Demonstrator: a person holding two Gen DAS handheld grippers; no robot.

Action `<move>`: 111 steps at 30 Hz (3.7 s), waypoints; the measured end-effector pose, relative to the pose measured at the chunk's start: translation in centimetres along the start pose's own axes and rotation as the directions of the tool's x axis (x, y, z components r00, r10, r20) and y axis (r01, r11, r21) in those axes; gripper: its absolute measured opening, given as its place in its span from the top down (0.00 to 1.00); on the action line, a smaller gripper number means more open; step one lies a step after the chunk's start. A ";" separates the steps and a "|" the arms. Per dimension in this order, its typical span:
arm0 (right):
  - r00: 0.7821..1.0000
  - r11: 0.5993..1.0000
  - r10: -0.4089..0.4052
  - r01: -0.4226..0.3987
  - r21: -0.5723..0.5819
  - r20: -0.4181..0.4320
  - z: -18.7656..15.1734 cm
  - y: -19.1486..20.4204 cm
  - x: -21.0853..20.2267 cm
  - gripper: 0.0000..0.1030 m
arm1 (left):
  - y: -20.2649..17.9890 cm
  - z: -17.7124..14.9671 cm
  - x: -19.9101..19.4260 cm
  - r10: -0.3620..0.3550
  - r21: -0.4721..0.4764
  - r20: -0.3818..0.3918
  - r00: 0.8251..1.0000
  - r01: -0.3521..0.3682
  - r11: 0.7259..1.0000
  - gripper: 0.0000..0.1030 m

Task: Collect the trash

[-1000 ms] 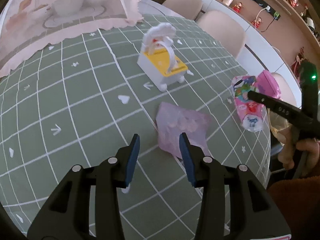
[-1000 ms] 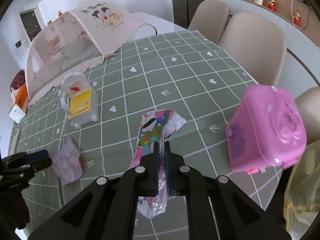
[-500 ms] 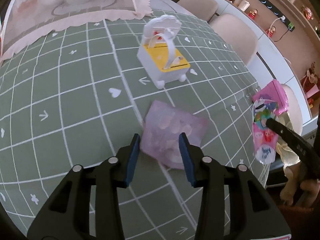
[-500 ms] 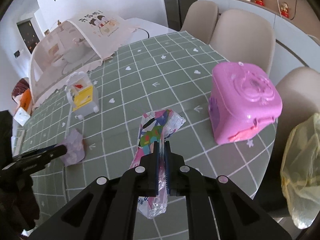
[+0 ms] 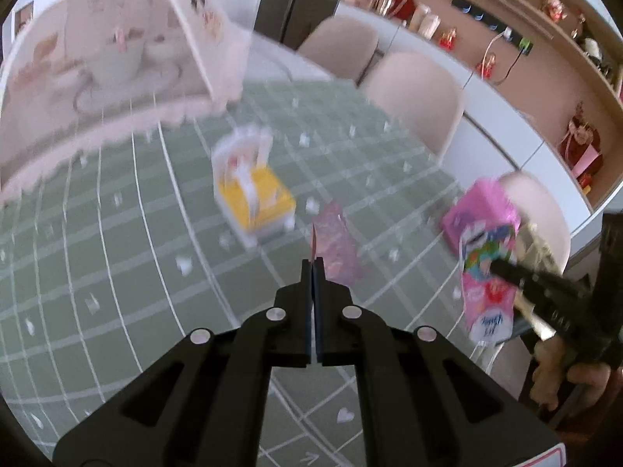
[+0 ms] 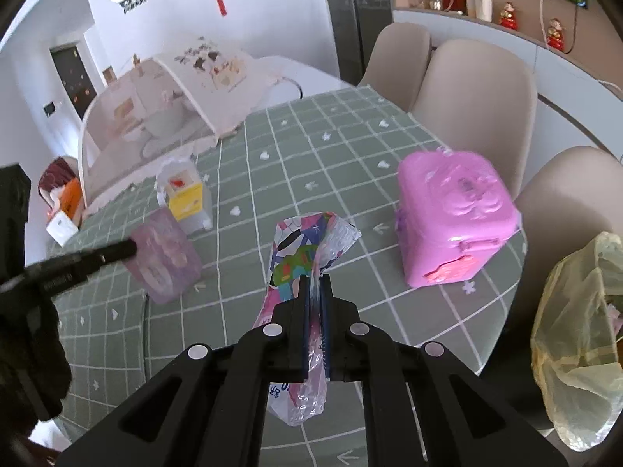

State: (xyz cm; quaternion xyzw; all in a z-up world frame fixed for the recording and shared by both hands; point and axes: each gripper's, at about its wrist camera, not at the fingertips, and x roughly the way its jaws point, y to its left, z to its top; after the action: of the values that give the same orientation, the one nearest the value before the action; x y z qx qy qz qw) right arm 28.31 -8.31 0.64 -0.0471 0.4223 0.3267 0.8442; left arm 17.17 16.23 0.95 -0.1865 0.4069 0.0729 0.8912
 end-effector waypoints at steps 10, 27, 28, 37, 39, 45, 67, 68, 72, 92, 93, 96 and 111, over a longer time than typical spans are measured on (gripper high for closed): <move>0.977 0.995 -0.083 0.071 0.067 0.198 3.6 -4.0 -8.1 0.93 | -6.7 8.9 -4.7 -0.140 0.141 0.178 0.974 0.115 0.983 0.99; 0.864 0.879 -0.444 0.368 0.304 0.236 -0.8 -18.4 -19.2 0.93 | -31.7 8.0 5.8 -0.481 0.367 -0.169 0.861 0.507 0.780 0.99; 0.858 0.867 -0.461 0.380 0.323 0.227 -1.3 -19.4 -19.4 0.93 | -32.8 7.7 6.4 -0.481 0.372 -0.190 0.856 0.516 0.772 0.99; 0.833 0.773 -0.540 0.431 0.466 0.124 -4.8 -27.6 -19.8 0.93 | -41.2 3.3 14.3 -0.454 0.402 -0.363 0.814 0.576 0.712 0.99; 0.831 0.764 -0.544 0.433 0.478 0.116 -5.0 -28.6 -19.7 0.93 | -42.4 2.6 15.5 -0.442 0.405 -0.390 0.808 0.582 0.705 0.99; 0.855 0.776 -0.511 0.416 0.474 0.086 -5.3 -30.2 -18.0 0.93 | -44.0 1.3 17.9 -0.413 0.393 -0.453 0.790 0.592 0.703 0.67; 0.920 0.793 -0.390 0.355 0.494 -0.036 -4.1 -29.7 -7.1 0.93 | -27.7 0.4 5.2 -0.332 0.449 -0.161 0.929 0.369 0.814 0.44; 0.911 0.792 -0.409 0.381 0.477 -0.048 -4.2 -29.3 -6.6 0.93 | -26.4 0.1 4.7 -0.314 0.448 -0.149 0.938 0.347 0.824 0.44; 0.888 0.764 -0.449 0.438 0.473 -0.097 -4.6 -28.5 -5.6 0.92 | -21.2 -0.4 3.1 -0.259 0.372 -0.096 0.961 0.276 0.886 0.37; 0.887 0.827 -0.438 0.334 0.451 0.147 -9.5 -18.5 -16.9 0.55 | -17.3 -7.4 -3.2 -0.041 0.325 0.194 0.980 -0.025 0.945 0.19; 0.889 0.843 -0.423 0.315 0.436 0.176 -10.6 -16.8 -17.9 0.55 | -17.6 -7.8 -3.8 -0.042 0.331 0.215 0.976 -0.032 0.943 0.19; 0.894 0.874 -0.389 0.280 0.397 0.224 -13.2 -13.2 -19.5 0.55 | -18.6 -10.3 -6.3 -0.048 0.360 0.276 0.960 -0.057 0.931 0.19; 0.870 0.917 -0.390 0.335 0.217 0.303 -23.3 -0.6 -19.8 0.55 | -19.0 -19.5 -11.2 0.017 0.359 0.330 0.944 -0.142 0.923 0.19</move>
State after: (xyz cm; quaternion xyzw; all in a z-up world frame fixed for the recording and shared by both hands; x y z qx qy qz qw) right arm 4.27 -27.19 0.38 -0.0020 0.2782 0.1309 0.9516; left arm 1.58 -8.65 2.91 0.0199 0.2704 0.0593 0.9607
